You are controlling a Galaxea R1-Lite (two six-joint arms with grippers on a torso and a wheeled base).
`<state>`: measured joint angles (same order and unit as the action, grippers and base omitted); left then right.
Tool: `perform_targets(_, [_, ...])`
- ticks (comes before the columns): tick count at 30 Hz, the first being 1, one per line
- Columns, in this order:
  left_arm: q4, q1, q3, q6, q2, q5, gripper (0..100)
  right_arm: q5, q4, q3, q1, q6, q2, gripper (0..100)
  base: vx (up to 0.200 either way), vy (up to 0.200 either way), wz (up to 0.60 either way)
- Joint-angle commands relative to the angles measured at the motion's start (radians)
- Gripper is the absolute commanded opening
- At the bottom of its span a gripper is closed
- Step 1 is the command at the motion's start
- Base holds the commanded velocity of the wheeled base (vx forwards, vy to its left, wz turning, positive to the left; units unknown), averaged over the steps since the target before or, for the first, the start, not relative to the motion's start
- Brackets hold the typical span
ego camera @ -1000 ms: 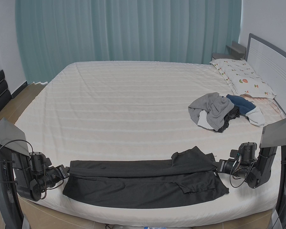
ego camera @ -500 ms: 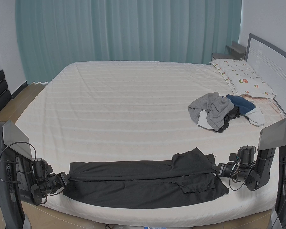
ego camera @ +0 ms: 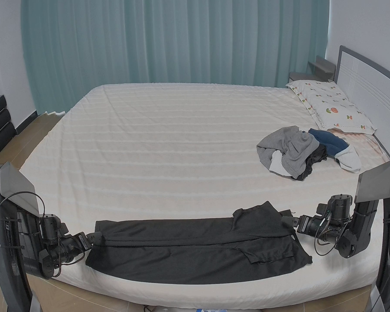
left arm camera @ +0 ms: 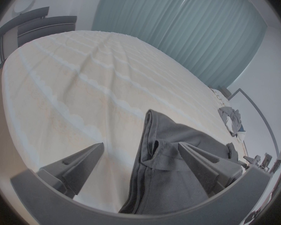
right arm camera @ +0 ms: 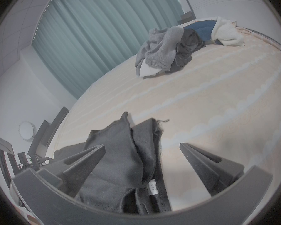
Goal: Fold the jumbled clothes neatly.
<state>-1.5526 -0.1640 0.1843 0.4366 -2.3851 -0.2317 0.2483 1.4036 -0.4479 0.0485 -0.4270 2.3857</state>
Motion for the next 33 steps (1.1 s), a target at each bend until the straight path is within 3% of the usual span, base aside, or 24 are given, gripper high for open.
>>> perform_targets(1, [-0.008,-0.052,0.011,0.074,0.096,-0.040,100,0.005,-0.002,-0.002,-0.030,-0.026,-0.053,100,0.000,0.000,0.00])
perform_targets(3, [-0.008,-0.057,0.027,0.143,0.135,-0.061,100,0.009,-0.005,-0.009,-0.038,-0.059,-0.063,100,0.000,0.000,0.00])
perform_targets(5, [-0.008,-0.057,0.027,0.143,0.135,-0.061,100,0.009,-0.005,-0.009,-0.038,-0.059,-0.063,100,0.000,0.000,0.00])
perform_targets(6, [-0.003,-0.038,0.067,0.215,0.153,-0.067,100,0.011,-0.015,-0.029,-0.036,-0.131,-0.077,100,0.000,0.000,0.00])
perform_targets(10, [0.017,0.015,0.119,0.232,0.130,-0.067,100,0.012,-0.057,-0.048,-0.027,-0.193,-0.083,100,0.000,0.000,0.00])
perform_targets(16, [0.131,0.087,0.219,0.286,0.083,-0.066,100,0.012,-0.137,-0.094,-0.026,-0.222,-0.083,100,0.000,0.000,0.00])
perform_targets(23, [0.292,0.101,0.339,0.303,0.057,-0.052,100,0.012,-0.181,-0.120,-0.024,-0.231,-0.076,100,0.000,0.000,0.00])
perform_targets(33, [0.307,0.100,0.357,0.294,0.035,-0.011,100,0.012,-0.181,-0.126,-0.015,-0.233,-0.069,100,0.000,0.000,0.00])
